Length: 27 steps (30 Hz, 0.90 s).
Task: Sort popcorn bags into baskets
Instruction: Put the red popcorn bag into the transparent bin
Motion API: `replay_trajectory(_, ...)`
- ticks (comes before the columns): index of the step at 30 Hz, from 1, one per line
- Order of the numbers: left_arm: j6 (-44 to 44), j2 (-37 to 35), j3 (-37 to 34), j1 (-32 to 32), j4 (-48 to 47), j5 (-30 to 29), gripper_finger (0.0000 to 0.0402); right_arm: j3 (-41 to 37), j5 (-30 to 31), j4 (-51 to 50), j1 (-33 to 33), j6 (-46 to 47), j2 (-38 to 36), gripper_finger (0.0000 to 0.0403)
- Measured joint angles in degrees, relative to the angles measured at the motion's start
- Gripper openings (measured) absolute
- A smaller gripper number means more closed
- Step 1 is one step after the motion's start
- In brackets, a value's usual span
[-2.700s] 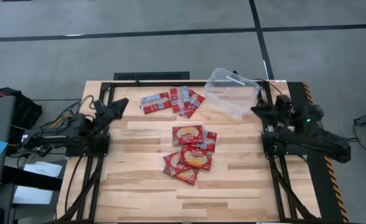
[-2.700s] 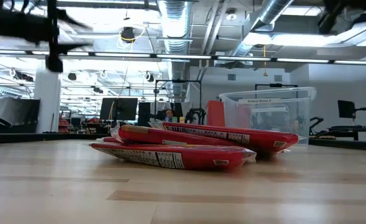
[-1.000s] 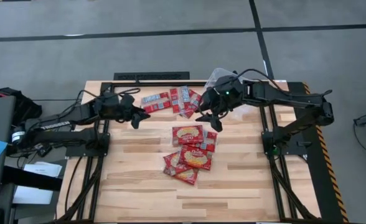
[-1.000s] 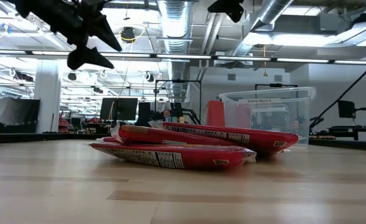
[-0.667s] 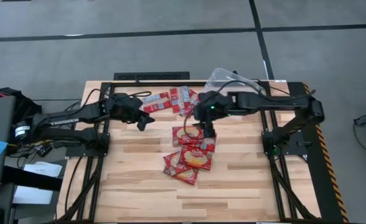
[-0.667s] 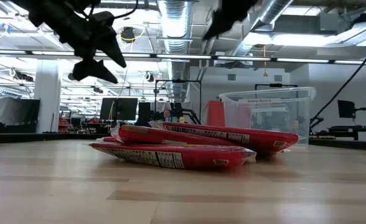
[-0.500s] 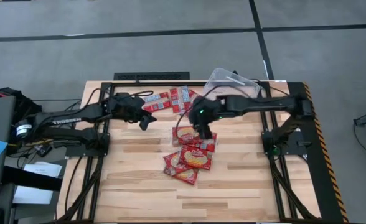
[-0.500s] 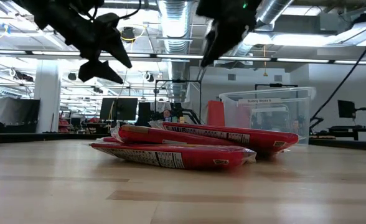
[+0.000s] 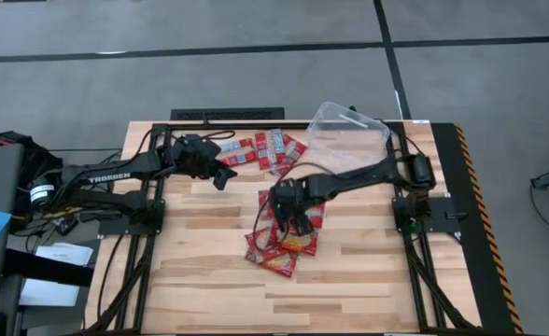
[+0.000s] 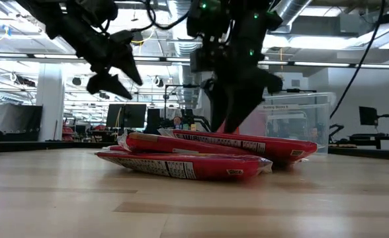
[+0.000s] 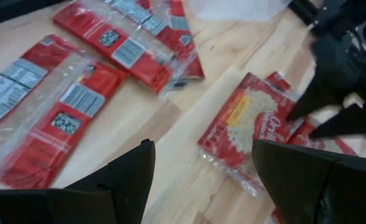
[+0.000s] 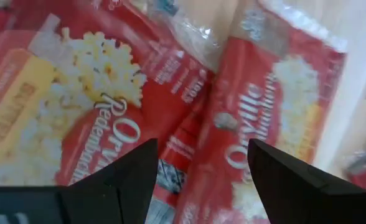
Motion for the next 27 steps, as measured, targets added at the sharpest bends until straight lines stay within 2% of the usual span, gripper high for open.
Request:
replay_trajectory(8,1.1,1.7,0.0,2.0,0.5,0.1,0.0255,0.1,11.4,1.7,-0.7,7.3,1.1,0.0272)
replay_trajectory(12,1.6,2.6,0.0,2.2,0.5,0.8,0.0255,0.1,11.3,1.6,-1.7,8.4,1.1,0.0272)
replay_trajectory(20,1.9,2.6,0.0,2.2,0.7,1.1,0.0255,0.1,7.4,2.2,1.9,9.0,1.1,0.0272)
replay_trajectory(27,1.9,2.6,0.0,2.2,0.7,1.0,0.0255,-3.0,7.0,8.6,1.3,9.9,1.1,0.0272)
